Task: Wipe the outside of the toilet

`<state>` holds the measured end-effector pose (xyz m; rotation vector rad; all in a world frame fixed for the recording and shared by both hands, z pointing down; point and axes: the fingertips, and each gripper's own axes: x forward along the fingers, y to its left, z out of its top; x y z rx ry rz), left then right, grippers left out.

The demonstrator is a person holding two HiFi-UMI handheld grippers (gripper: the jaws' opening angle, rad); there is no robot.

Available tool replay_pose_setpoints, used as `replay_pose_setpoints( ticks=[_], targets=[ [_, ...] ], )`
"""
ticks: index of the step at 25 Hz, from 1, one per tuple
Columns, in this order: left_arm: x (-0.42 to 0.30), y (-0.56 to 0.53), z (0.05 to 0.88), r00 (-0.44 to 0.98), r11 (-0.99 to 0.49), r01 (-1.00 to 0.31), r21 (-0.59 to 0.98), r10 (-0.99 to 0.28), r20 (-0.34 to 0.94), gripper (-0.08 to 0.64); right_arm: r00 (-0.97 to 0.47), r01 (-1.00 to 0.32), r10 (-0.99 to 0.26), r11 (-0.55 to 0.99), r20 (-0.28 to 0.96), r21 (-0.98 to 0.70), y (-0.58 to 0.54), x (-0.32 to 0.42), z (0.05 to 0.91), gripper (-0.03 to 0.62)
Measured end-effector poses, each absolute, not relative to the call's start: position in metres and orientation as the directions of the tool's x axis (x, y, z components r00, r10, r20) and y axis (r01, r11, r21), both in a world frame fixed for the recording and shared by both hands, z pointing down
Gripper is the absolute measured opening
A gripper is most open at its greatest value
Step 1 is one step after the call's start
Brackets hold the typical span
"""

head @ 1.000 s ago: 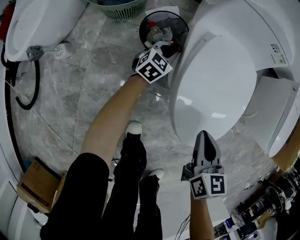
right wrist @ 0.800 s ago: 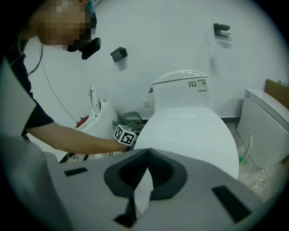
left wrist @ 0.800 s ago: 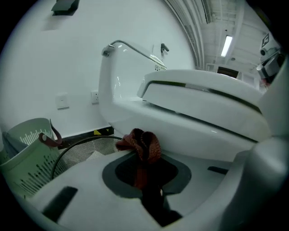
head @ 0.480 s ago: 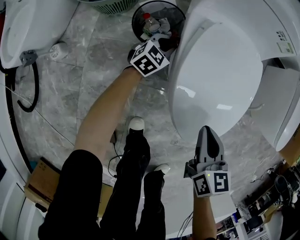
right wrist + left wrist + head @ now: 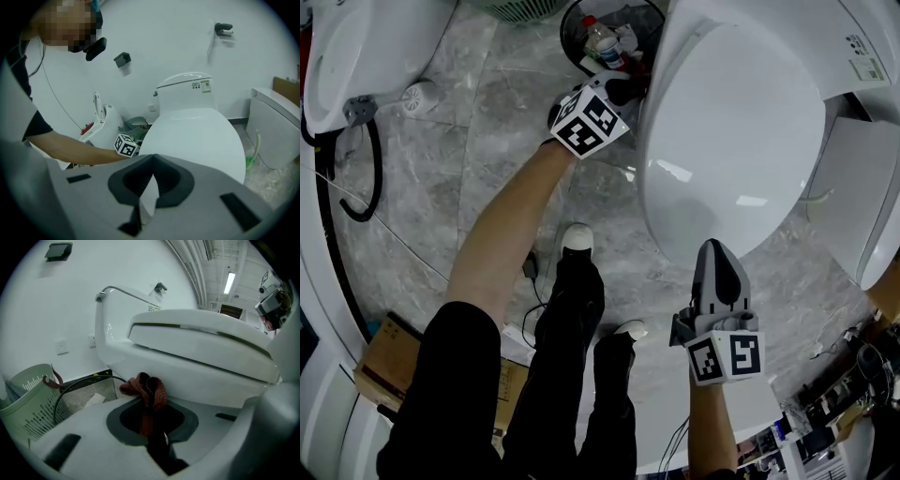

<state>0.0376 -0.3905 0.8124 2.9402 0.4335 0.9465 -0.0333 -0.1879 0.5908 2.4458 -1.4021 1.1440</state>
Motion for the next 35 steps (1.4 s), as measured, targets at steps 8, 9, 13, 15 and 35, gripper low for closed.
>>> replay_pose_setpoints(
  ticks=[8,9,13,15,35],
  targets=[
    [0.001,-0.362,0.820,0.769,-0.967,0.215,0.136,0.253,0.587,0.052,0.288,-0.777,-0.711,-0.565,0.641,-0.279,-0.164,-0.053,0.588,0.000],
    [-0.004,-0.358,0.821,0.768,-0.968,0.210,0.139,0.251,0.589,0.052,0.287,-0.777,-0.711,-0.564,0.641,-0.279,-0.160,-0.056,0.588,0.001],
    [-0.024,-0.339,0.822,0.761,-0.967,0.209,0.143,0.253,0.598,0.052,0.290,-0.777,-0.711,-0.566,0.640,-0.276,-0.142,-0.066,0.585,0.001],
    [-0.032,-0.329,0.822,0.757,-0.967,0.212,0.142,0.254,0.602,0.052,0.294,-0.775,-0.712,-0.568,0.637,-0.278,-0.134,-0.070,0.584,0.000],
    [-0.091,-0.248,0.813,0.748,-0.974,0.179,0.141,0.228,0.623,0.052,0.337,-0.747,-0.713,-0.600,0.615,-0.286,-0.039,-0.117,0.569,0.000]
  ],
)
